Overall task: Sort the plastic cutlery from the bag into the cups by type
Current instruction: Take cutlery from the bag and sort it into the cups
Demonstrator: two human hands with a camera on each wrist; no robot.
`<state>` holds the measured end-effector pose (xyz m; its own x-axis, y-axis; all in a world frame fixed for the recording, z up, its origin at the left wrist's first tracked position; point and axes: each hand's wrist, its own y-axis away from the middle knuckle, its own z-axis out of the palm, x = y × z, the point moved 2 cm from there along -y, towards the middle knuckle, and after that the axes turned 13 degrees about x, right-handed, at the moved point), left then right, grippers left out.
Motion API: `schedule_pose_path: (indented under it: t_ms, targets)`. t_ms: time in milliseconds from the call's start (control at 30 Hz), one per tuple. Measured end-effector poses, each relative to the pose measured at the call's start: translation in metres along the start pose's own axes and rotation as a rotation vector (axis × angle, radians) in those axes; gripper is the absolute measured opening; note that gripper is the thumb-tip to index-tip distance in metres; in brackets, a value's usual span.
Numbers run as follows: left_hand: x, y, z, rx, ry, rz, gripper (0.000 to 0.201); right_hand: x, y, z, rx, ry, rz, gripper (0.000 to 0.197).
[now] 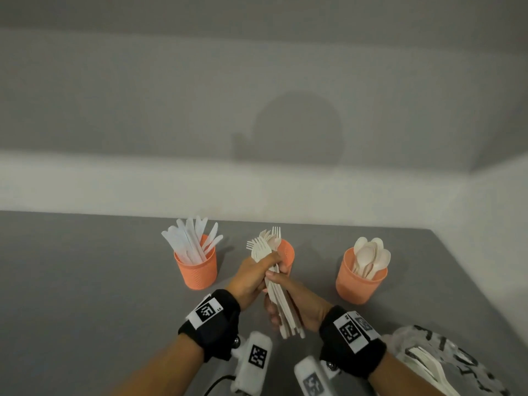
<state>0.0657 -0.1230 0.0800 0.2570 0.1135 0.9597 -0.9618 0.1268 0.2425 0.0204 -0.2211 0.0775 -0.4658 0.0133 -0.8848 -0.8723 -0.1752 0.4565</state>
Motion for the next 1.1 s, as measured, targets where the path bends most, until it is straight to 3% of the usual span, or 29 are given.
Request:
schedule_pose_path:
  t_ms: [67, 167, 233, 300, 500, 933, 1100]
  targets:
    - [-0.001, -0.001, -0.001, 0.015, -0.016, -0.03, 0.027, 0.001, 0.0, 0.001, 0.077, -0.001, -0.059, 0.031]
    - [-0.008, -0.005, -0.004, 0.139, -0.052, -0.089, 0.034, 0.009, -0.009, -0.003, 0.314, 0.104, -0.253, 0.017]
    - [-0.011, -0.003, -0.003, 0.205, -0.085, -0.073, 0.03, 0.014, -0.018, -0.007, 0.456, 0.256, -0.347, 0.014]
    - [-0.011, -0.001, 0.001, 0.239, -0.083, -0.029, 0.03, 0.017, -0.024, -0.008, 0.508, 0.38, -0.411, 0.017]
    - [-0.009, 0.0, 0.007, 0.258, -0.126, 0.01, 0.027, 0.018, -0.016, -0.012, 0.491, 0.151, -0.35, 0.022]
    - [-0.008, 0.001, 0.013, 0.174, -0.217, 0.036, 0.026, 0.015, -0.01, -0.013, 0.379, 0.077, -0.329, 0.027]
    - [-0.014, 0.0, 0.015, 0.164, -0.115, -0.085, 0.033, 0.011, -0.004, -0.007, 0.298, 0.022, -0.312, 0.027]
